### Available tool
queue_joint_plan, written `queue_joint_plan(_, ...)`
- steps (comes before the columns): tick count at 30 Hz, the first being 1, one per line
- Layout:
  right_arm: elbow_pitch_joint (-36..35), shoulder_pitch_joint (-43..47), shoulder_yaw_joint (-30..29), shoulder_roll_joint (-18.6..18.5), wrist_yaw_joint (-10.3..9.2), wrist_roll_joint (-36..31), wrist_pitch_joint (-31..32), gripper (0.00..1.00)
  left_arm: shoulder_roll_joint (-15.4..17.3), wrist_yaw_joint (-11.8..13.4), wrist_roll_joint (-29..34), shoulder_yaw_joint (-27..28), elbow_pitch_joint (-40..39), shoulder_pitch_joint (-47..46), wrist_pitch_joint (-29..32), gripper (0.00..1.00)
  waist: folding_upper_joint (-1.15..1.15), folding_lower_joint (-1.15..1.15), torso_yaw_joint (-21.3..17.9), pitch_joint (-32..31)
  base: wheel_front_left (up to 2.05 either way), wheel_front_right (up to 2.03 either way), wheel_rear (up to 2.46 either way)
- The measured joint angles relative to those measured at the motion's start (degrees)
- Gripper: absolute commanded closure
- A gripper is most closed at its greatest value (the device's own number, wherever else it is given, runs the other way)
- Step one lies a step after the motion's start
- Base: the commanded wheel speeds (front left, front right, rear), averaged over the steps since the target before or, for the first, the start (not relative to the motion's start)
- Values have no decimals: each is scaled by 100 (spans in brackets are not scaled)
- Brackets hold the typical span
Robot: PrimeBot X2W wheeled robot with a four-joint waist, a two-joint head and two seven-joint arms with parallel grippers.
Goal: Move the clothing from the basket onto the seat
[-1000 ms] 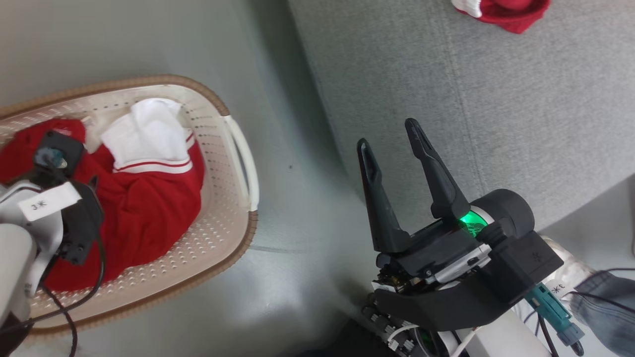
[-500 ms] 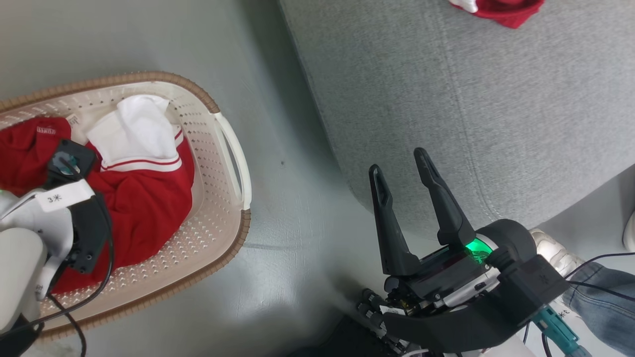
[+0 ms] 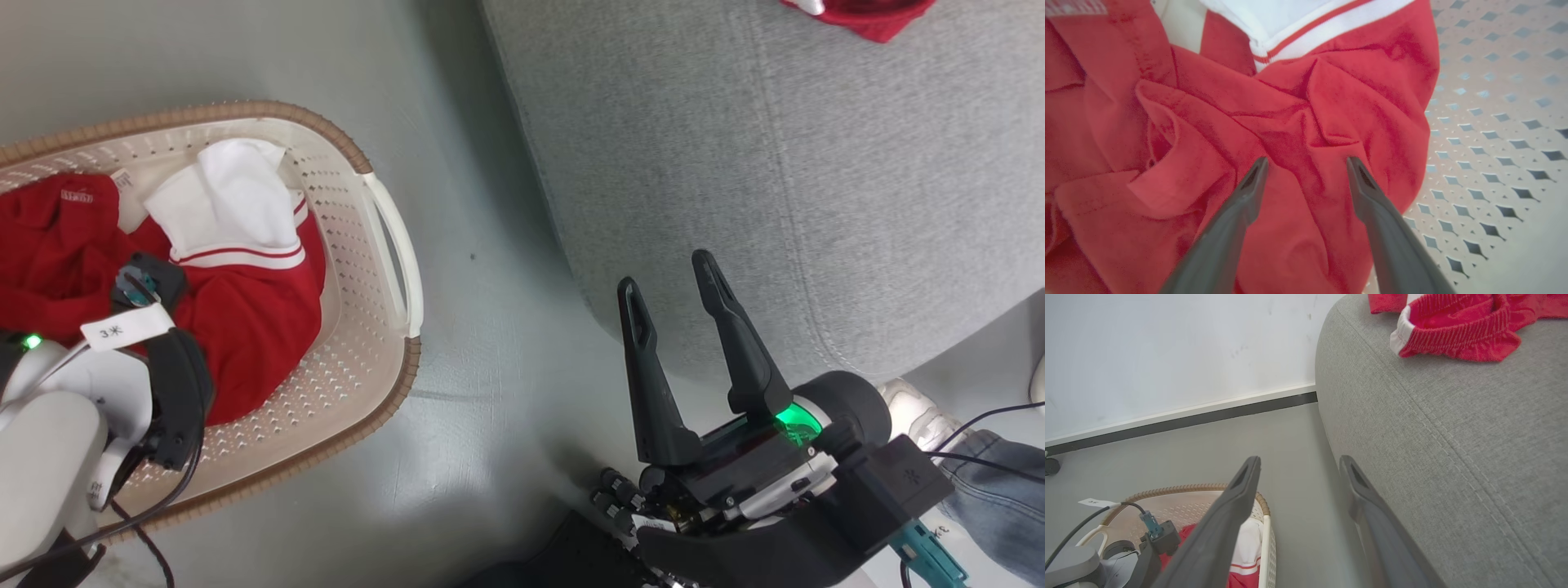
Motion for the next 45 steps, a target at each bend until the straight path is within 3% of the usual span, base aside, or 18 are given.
queue_joint_plan(14,-194,202,96,4,0,-59,0,0,109,-4,-14,-31,2,119,57,0,0,0,81,176,0,0,0)
queue_joint_plan(17,-218,242,104,5,0,-60,0,0,125,-4,-14,-29,3,133,57,17,1,0,81,186,0,0,0)
queue_joint_plan(19,-224,242,103,5,0,-62,0,0,127,-4,-14,-26,4,138,56,16,1,0,79,189,0,0,0)
queue_joint_plan(21,-240,242,98,5,0,-94,0,0,124,2,-14,-4,5,154,48,23,0,0,76,192,0,0,0)
queue_joint_plan(24,-271,242,92,5,0,-96,0,0,123,2,-14,-7,9,162,48,49,1,0,67,193,0,0,0)
queue_joint_plan(30,-325,253,92,5,0,-133,0,0,104,-10,-15,-31,-2,170,37,73,0,0,53,203,0,0,0)
queue_joint_plan(32,-338,270,92,5,0,-135,0,0,98,-25,-15,-32,-3,173,-4,99,0,0,51,208,0,0,0)
queue_joint_plan(39,-353,283,93,5,0,-135,0,0,91,-48,-20,-11,-45,176,-126,100,0,1,52,218,0,0,0)
queue_joint_plan(45,-371,279,102,5,0,-135,0,0,-153,9,-291,241,-237,120,-382,100,1,0,73,236,0,0,0)
